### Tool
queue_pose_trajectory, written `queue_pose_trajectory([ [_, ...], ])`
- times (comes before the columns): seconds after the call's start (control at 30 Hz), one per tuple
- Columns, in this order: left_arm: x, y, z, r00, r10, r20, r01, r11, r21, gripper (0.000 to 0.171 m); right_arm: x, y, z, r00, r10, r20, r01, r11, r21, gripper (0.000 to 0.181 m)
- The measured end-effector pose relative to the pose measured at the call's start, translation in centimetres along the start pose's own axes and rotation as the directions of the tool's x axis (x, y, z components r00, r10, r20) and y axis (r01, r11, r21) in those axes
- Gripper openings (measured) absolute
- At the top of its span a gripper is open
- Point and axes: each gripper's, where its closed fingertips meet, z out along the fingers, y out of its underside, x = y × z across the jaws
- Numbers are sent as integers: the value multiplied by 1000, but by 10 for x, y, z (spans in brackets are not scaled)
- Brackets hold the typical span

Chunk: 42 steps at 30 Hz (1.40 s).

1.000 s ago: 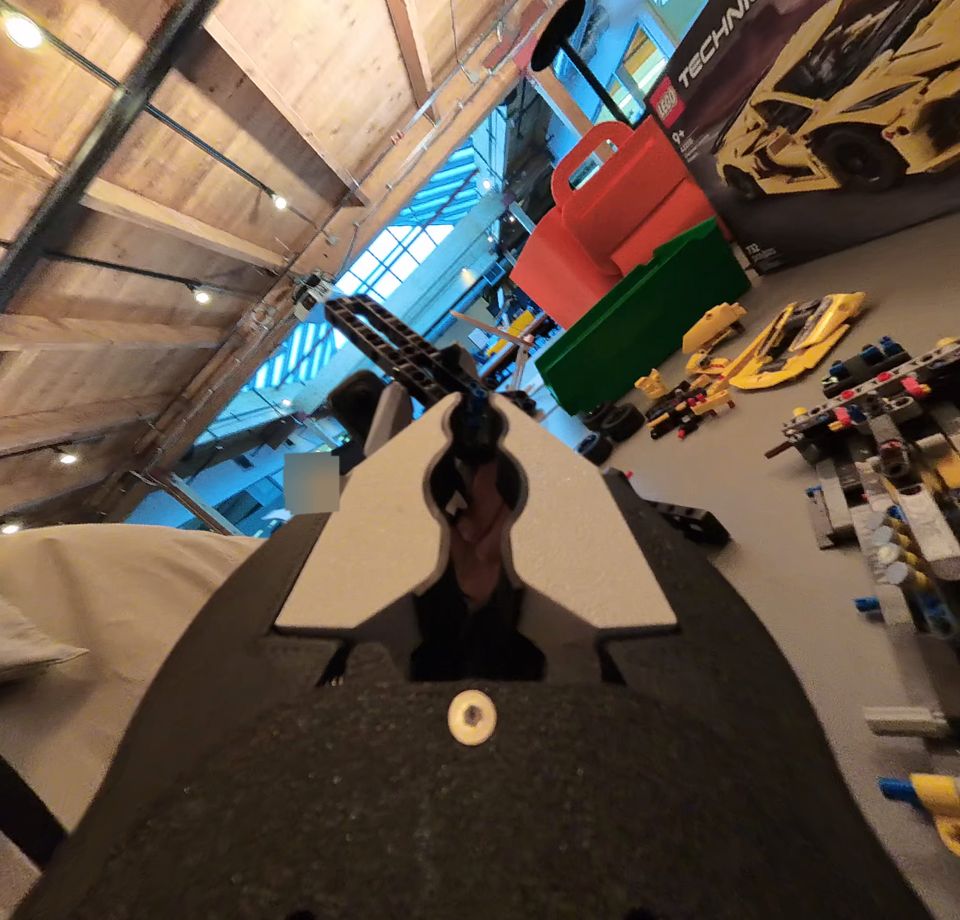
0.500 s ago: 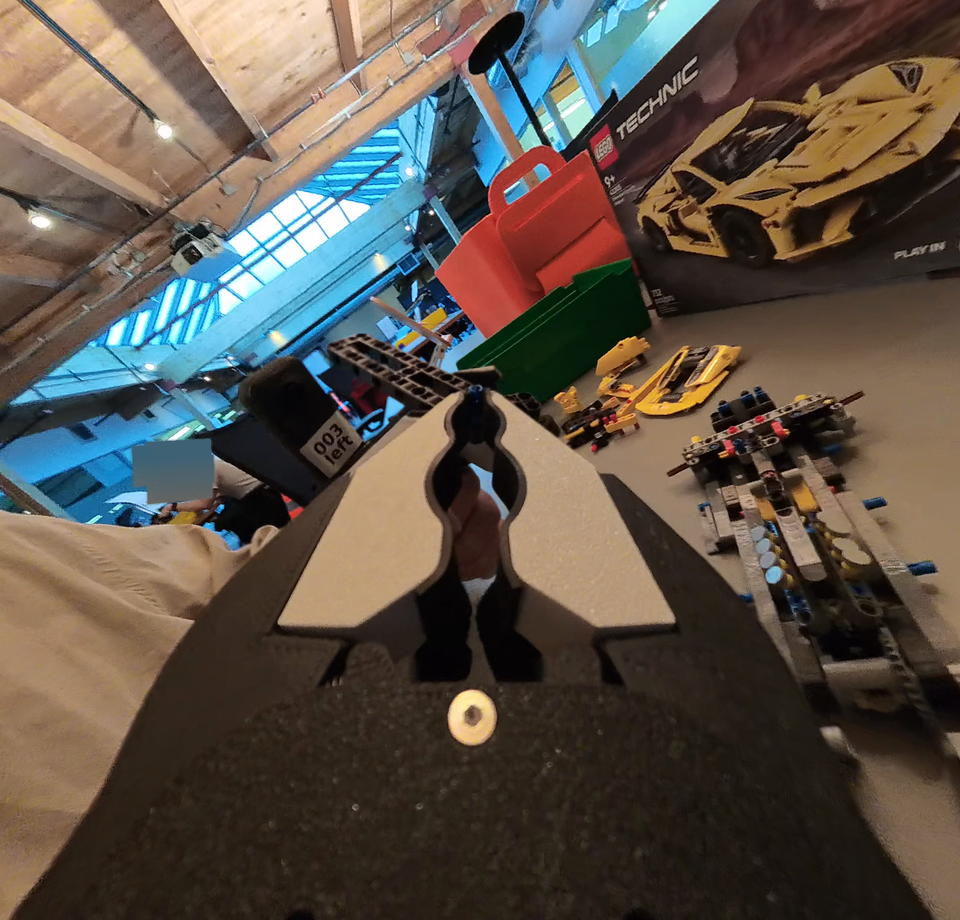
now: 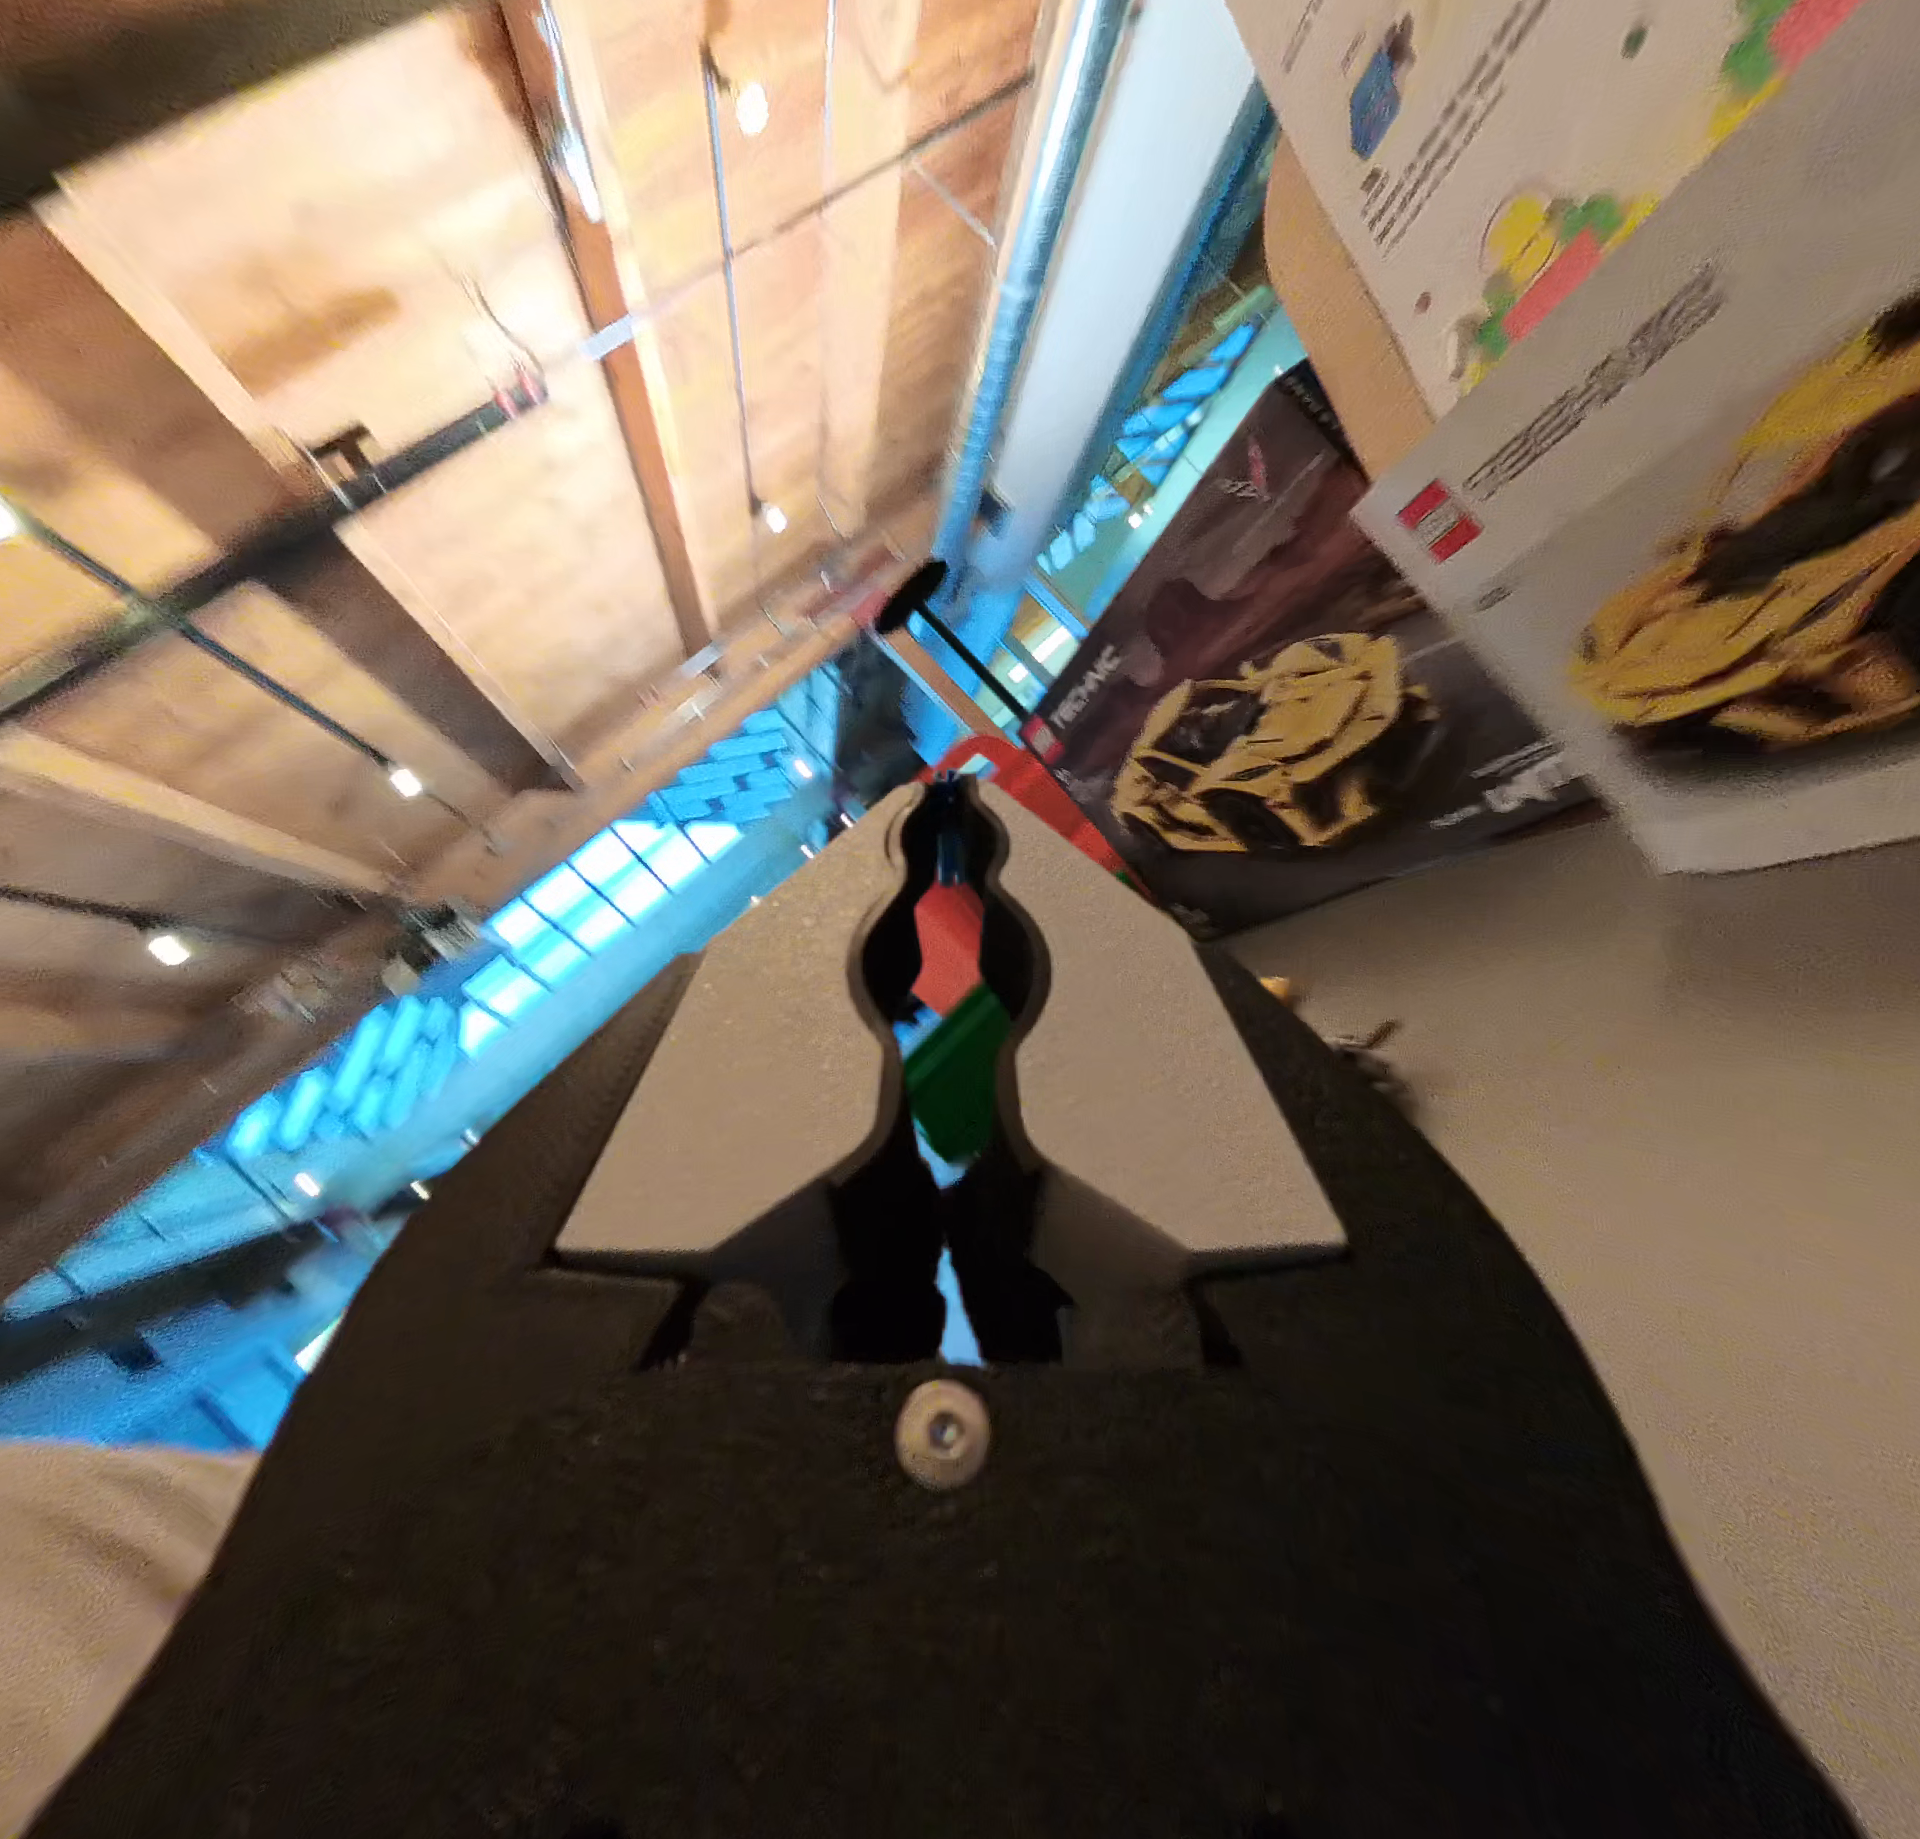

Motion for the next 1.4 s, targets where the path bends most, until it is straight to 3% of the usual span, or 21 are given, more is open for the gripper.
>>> queue_pose_trajectory([
  [0.07, 7, -11, 1, 995, -62, -82, 67, 996, 61, 26, -1, 2, -4, 998, -62, 10, 63, 985, -163, 3],
  [0.13, 13, -20, 1, 971, -162, -173, 182, 977, 108, 26, 35, 6, -17, 952, -262, -159, 184, 903, -389, 2],
  [0.2, 14, -25, -1, 929, -271, -250, 310, 941, 132, 26, 90, -1, -58, 731, -598, -327, 264, 691, -673, 3],
  [0.27, 5, -21, 1, 891, -372, -260, 409, 906, 106, 26, 136, -18, -122, 410, -844, -346, 127, 428, -895, 4],
  [0.3, -2, -18, 1, 890, -391, -233, 421, 902, 95, 27, 146, -22, -147, 335, -884, -325, 37, 357, -933, 4],
  [0.33, -9, -15, 2, 908, -371, -192, 394, 914, 94, 26, 150, -22, -157, 334, -885, -324, 5, 346, -938, 3],
  [0.43, -14, -5, 4, 982, -175, -68, 178, 983, 50, 27, 151, -17, -158, 442, -799, -408, -28, 442, -897, 5],
  [0.5, -10, 3, 7, 1000, -6, -9, 6, 1000, -11, 26, 153, -18, -162, 446, -786, -429, -45, 459, -888, 14],
  [0.6, -4, 8, 11, 974, 224, 48, -220, 973, -64, 26, 158, -19, -167, 393, -827, -402, -52, 416, -908, 16],
  [0.67, -4, 14, 13, 937, 341, 81, -330, 937, -116, 26, 148, -19, -142, 410, -846, -340, 52, 394, -918, 21],
  [0.73, -7, 23, 15, 887, 450, 107, -427, 885, -188, 26, 104, 11, -82, 566, -812, -142, 321, 376, -869, 29],
  [0.8, -13, 30, 16, 817, 561, 132, -515, 814, -269, 27, 20, 75, -29, 725, -654, 214, 579, 411, -704, 54],
  [0.83, -16, 34, 16, 784, 605, 141, -546, 779, -309, 26, -17, 103, -16, 744, -574, 343, 636, 450, -627, 61],
  [0.87, -21, 39, 16, 761, 631, 150, -553, 753, -357, 27, -37, 123, -6, 733, -556, 391, 665, 466, -584, 62],
  [0.9, -25, 44, 15, 751, 642, 154, -547, 736, -400, 27, -42, 143, 1, 701, -579, 417, 695, 424, -580, 61],
  [0.97, -31, 48, 14, 740, 652, 168, -535, 721, -441, 26, -30, 169, 11, 636, -656, 406, 719, 313, -621, 56],
  [1.07, -37, 48, 12, 712, 676, 193, -536, 699, -473, 26, -11, 170, 28, 561, -783, 268, 724, 308, -617, 20],
  [1.13, -33, 48, 14, 766, 616, 187, -499, 752, -431, 27, 0, 157, 28, 412, -874, 256, 771, 185, -609, 7],
  [1.2, -30, 36, 12, 843, 499, 200, -417, 842, -344, 31, 8, 143, 24, 303, -921, 245, 795, 102, -598, 7],
  [1.3, -36, 19, 7, 956, 205, 208, -164, 966, -198, 33, 11, 131, 20, 321, -927, 192, 790, 151, -594, 7],
  [1.4, -46, 19, 5, 985, -66, 159, 89, 986, -138, 33, 2, 119, 20, 239, -954, 181, 838, 109, -535, 7],
])
